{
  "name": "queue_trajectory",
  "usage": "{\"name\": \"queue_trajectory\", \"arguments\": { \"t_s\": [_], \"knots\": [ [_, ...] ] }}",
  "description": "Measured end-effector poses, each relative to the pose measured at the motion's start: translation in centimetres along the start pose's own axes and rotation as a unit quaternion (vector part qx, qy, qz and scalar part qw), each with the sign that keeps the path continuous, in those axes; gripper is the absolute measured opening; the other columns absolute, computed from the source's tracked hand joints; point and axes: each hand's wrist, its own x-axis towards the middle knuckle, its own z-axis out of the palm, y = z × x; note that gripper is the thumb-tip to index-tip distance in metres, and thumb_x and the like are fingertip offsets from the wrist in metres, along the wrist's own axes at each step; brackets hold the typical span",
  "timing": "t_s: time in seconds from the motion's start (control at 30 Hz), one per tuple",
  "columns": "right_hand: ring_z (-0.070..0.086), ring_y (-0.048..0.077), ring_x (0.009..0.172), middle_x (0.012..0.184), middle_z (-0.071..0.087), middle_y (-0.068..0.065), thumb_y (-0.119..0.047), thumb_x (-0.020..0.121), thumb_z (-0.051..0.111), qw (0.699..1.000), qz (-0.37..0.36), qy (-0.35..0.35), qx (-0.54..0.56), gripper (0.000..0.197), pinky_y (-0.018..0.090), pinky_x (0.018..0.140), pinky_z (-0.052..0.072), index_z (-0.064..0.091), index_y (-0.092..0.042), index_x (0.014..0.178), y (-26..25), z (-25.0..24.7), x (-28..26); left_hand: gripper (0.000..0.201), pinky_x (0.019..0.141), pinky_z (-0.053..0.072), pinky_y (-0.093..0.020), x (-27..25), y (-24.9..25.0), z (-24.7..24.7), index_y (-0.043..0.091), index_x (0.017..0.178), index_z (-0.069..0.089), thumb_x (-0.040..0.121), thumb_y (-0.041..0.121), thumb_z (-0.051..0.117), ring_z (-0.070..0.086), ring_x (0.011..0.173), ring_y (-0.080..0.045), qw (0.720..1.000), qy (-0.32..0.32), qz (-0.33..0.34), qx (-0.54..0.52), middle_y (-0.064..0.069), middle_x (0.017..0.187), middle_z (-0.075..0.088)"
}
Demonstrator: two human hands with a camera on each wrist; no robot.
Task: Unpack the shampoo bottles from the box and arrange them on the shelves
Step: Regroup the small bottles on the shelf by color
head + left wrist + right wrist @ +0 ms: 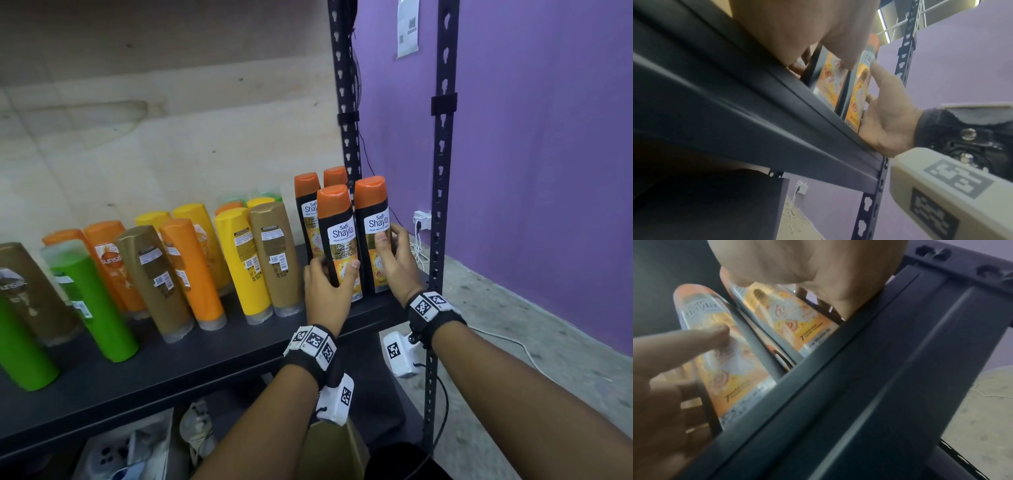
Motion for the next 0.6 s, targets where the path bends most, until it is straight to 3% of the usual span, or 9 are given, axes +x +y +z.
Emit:
{"name": "queue_trajectory", "arguments": {
  "t_s": [0.13,0.2,0.3,0.37,0.47,0.6],
  "knots": [
    [0.061,0.001,0.121,0.129,0.063,-0.020,-0.061,0.092,0.061,0.998,0.015,-0.053,0.014,0.059,0.042,0.108,0.047,0.037,-0.045,0.144,-1.1,-0.6,-0.3,0.063,0.099,0.044,-0.026,-0.2,0.8,-0.9,0.020,0.141,0.046,0.091,0.046,0.073,0.050,0.112,-0.006,0.999,-0.030,-0.006,0.021,0.001,0.131,0.050],
    [0.060,-0.006,0.117,0.127,0.063,-0.026,-0.049,0.093,0.066,0.996,0.025,-0.088,-0.012,0.069,0.032,0.102,0.046,0.030,-0.041,0.150,-1.5,-1.0,0.0,0.069,0.100,0.046,-0.029,0.0,1.5,-1.5,0.020,0.147,0.039,0.091,0.039,0.074,0.053,0.121,-0.011,0.998,-0.052,0.003,0.040,-0.002,0.137,0.052],
    [0.057,-0.016,0.105,0.121,0.056,-0.034,-0.043,0.096,0.066,0.986,0.050,-0.139,-0.073,0.075,0.023,0.090,0.042,0.020,-0.040,0.155,-2.3,-1.7,0.7,0.086,0.104,0.050,-0.043,0.5,3.3,-2.7,0.024,0.156,0.018,0.091,0.031,0.073,0.057,0.130,-0.019,0.995,-0.080,0.029,0.056,-0.002,0.145,0.054],
    [0.056,-0.010,0.103,0.118,0.054,-0.031,-0.042,0.096,0.066,0.979,0.062,-0.161,-0.108,0.077,0.026,0.092,0.044,0.016,-0.038,0.155,-2.9,-2.2,1.3,0.098,0.106,0.050,-0.048,1.0,4.7,-3.5,0.029,0.159,0.004,0.091,0.031,0.073,0.058,0.131,-0.023,0.992,-0.095,0.034,0.069,-0.002,0.148,0.054],
    [0.056,-0.007,0.100,0.123,0.056,-0.023,-0.041,0.096,0.067,0.969,0.066,-0.176,-0.160,0.080,0.021,0.085,0.045,0.015,-0.033,0.156,-3.8,-2.7,1.9,0.107,0.105,0.051,-0.052,2.1,6.7,-4.4,0.029,0.161,-0.005,0.090,0.032,0.076,0.059,0.130,-0.027,0.988,-0.112,0.031,0.102,-0.004,0.148,0.055],
    [0.056,0.018,0.125,0.142,0.053,-0.003,-0.029,0.097,0.068,0.968,0.068,-0.184,-0.158,0.086,0.042,0.105,0.046,0.004,-0.042,0.153,-4.5,-2.6,2.4,0.112,0.102,0.052,-0.053,2.7,7.8,-4.6,0.031,0.160,-0.006,0.087,0.032,0.079,0.061,0.126,-0.032,0.976,-0.136,0.026,0.170,-0.007,0.145,0.057]
  ]
}}
